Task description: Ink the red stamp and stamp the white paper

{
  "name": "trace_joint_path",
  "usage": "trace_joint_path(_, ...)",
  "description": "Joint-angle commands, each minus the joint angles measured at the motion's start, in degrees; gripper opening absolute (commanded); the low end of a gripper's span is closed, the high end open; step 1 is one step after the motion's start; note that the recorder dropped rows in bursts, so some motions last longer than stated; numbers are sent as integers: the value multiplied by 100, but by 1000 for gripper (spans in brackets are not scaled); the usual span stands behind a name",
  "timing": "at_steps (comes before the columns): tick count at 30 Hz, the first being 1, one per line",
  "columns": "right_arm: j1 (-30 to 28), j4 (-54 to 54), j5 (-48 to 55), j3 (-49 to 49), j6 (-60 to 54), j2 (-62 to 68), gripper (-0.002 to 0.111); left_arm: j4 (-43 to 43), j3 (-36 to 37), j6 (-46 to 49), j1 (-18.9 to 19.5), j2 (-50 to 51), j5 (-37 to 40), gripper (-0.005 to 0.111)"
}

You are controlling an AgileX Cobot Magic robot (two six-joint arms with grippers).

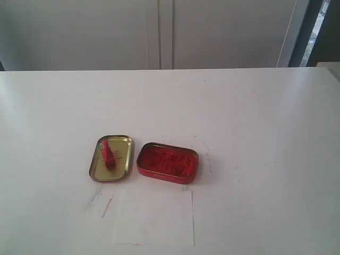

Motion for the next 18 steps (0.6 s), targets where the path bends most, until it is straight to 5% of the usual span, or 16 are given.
trace_joint_path(1, 10, 4, -44, 28, 25, -25, 0, -7, 43, -25, 10, -27, 51, 0)
trace_joint_path(13, 10, 4, -44, 28, 25, -25, 0, -7, 43, -26, 10, -27, -83, 0)
trace_joint_path(18, 10, 4, -44, 28, 25, -25, 0, -7, 43, -26, 10, -27, -756, 0)
